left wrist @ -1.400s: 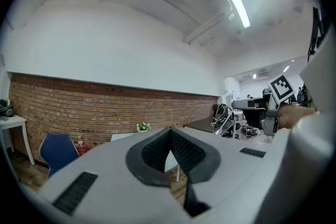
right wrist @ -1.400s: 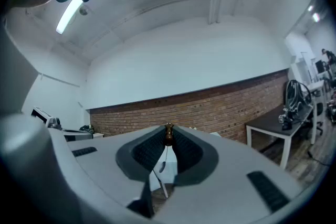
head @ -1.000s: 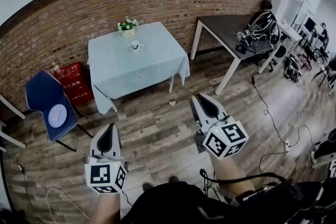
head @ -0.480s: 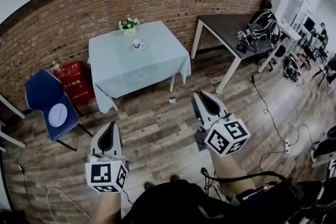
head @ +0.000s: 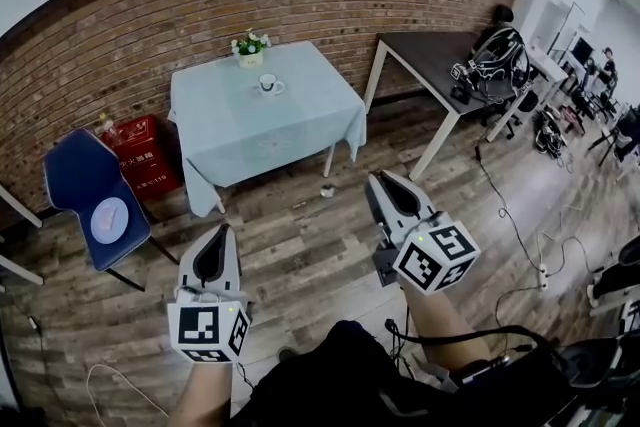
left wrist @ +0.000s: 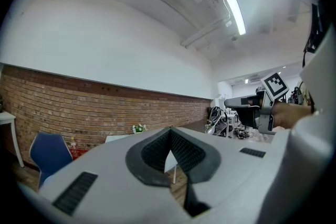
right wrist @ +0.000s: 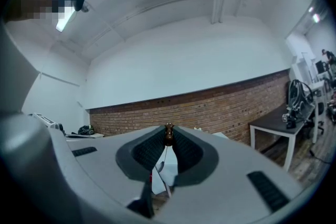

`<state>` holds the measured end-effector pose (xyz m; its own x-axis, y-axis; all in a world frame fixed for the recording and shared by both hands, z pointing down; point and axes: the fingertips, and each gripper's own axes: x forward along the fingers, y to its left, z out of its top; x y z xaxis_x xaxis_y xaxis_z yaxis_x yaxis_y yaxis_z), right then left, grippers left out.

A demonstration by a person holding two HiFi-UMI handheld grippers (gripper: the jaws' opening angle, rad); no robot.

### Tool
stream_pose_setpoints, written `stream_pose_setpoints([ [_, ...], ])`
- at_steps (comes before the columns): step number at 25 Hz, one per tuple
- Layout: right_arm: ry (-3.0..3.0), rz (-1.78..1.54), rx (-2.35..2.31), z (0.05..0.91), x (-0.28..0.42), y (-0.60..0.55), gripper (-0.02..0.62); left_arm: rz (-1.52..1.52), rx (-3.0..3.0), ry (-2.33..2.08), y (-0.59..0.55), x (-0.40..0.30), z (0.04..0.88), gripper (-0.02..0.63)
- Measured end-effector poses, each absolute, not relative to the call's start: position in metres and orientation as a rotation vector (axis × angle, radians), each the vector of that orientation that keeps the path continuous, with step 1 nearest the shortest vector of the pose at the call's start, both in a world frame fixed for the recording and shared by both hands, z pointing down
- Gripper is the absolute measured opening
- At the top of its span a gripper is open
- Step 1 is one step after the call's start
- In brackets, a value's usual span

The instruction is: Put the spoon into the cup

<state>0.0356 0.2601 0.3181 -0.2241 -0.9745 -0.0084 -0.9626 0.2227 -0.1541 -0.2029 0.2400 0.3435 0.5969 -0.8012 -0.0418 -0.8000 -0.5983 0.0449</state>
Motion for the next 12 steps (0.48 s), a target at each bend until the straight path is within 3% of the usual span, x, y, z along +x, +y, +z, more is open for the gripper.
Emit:
stream_pose_setpoints([
  [12,2.399,-0.182,-1.861,0.324,0.031,0.199,0.052,-0.048,2.768,-1.382,0.186,-0.206,0.356,0.009],
])
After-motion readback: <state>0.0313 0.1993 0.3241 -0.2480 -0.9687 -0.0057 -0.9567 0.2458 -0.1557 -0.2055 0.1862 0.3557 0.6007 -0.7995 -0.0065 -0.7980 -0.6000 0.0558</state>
